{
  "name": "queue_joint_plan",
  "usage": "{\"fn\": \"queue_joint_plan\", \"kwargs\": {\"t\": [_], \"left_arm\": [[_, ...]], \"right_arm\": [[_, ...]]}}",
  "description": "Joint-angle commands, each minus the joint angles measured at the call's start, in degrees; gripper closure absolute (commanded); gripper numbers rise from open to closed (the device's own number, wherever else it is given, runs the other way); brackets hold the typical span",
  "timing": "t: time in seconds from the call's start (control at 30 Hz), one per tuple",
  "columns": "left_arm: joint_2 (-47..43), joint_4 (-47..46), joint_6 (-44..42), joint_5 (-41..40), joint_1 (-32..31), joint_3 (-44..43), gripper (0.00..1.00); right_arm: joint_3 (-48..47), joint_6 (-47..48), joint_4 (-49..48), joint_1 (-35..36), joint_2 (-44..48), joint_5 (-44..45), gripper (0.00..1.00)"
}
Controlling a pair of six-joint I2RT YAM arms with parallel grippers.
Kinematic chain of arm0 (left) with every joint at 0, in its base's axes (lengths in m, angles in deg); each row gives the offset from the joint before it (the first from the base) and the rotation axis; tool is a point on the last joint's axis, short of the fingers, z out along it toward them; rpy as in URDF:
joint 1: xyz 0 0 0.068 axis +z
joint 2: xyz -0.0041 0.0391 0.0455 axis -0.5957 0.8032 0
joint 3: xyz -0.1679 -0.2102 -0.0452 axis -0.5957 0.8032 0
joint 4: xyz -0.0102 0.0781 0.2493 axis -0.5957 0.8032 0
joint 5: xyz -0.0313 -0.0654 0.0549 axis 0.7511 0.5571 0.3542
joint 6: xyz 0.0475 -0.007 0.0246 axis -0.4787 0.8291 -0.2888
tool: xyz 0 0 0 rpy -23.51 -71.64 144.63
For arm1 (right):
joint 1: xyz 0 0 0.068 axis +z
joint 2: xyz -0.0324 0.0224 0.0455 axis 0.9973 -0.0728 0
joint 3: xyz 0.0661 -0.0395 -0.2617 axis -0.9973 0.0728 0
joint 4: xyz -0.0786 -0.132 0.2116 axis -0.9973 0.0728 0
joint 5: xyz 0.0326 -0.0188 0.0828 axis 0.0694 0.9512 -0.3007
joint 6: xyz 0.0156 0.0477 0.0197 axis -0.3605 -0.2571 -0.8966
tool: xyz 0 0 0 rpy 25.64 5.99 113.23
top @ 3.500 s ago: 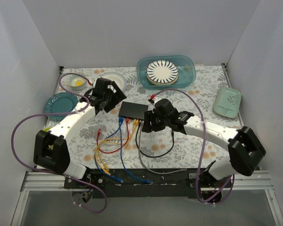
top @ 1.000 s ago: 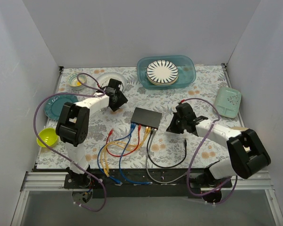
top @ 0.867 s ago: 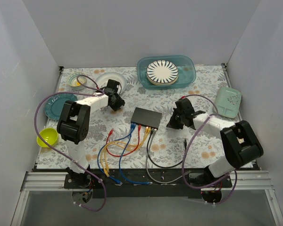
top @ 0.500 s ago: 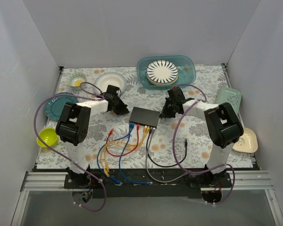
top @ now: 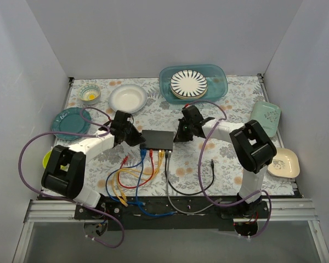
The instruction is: Pull the plug from the switch port
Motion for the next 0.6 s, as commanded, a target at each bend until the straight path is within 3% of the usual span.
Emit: {"fn": "queue_joint_plan", "kwargs": {"t": [0.0, 0.07, 0.1, 0.17, 0.2, 0.27, 0.3, 0.37, 0.4, 0.47, 0.57], "left_arm": [[-3.9, 4.4, 0.6, -3.7, -0.1, -1.6, 1.0], [-5.8, 6.3, 0.1, -9.4, 0.1, -3.9, 0.99], [-6.5, 7.4, -0.6, -10.9, 0.1, -4.6, 0.91], [-7.0, 8.0, -1.8, -14.0, 0.2, -7.5, 0.79], [-6.5, 7.5, -3.8, -14.2, 0.2, -8.3, 0.67], [-5.0, 5.4, -5.9, -11.6, 0.3, -9.5, 0.5], [-4.5, 2.8, -6.3, -10.7, 0.3, -9.6, 0.37], [-3.4, -1.1, -6.3, -4.4, 0.4, -8.2, 0.32], [-2.9, -6.5, -6.7, -1.5, 0.6, -7.7, 0.32], [0.2, -10.9, -7.2, 7.1, 0.6, -7.4, 0.39], [4.7, -12.8, -7.4, 11.9, 0.6, -9.0, 0.51]], "right_arm": [[-0.3, 0.3, 2.3, 1.5, 1.6, 1.4, 0.99], [-0.3, 2.6, 6.3, 1.5, 4.5, 9.9, 0.98], [0.2, 3.6, 7.0, 1.6, 8.1, 12.8, 0.9], [3.3, 6.2, 6.6, 1.7, 11.8, 17.3, 0.67], [4.7, 7.5, 5.7, 1.6, 14.8, 17.0, 0.43], [8.0, 6.6, 2.6, 1.2, 17.5, 14.4, 0.22], [11.2, 5.0, 1.3, 0.7, 19.2, 11.5, 0.16], [14.6, 2.8, -4.7, 0.1, 21.0, 4.4, 0.15], [19.0, 1.1, -8.4, 0.2, 22.5, 1.8, 0.21], [21.9, -0.8, -15.8, 0.2, 23.3, -5.3, 0.3], [23.7, -3.5, -19.5, 1.1, 22.0, -9.5, 0.36]]}}
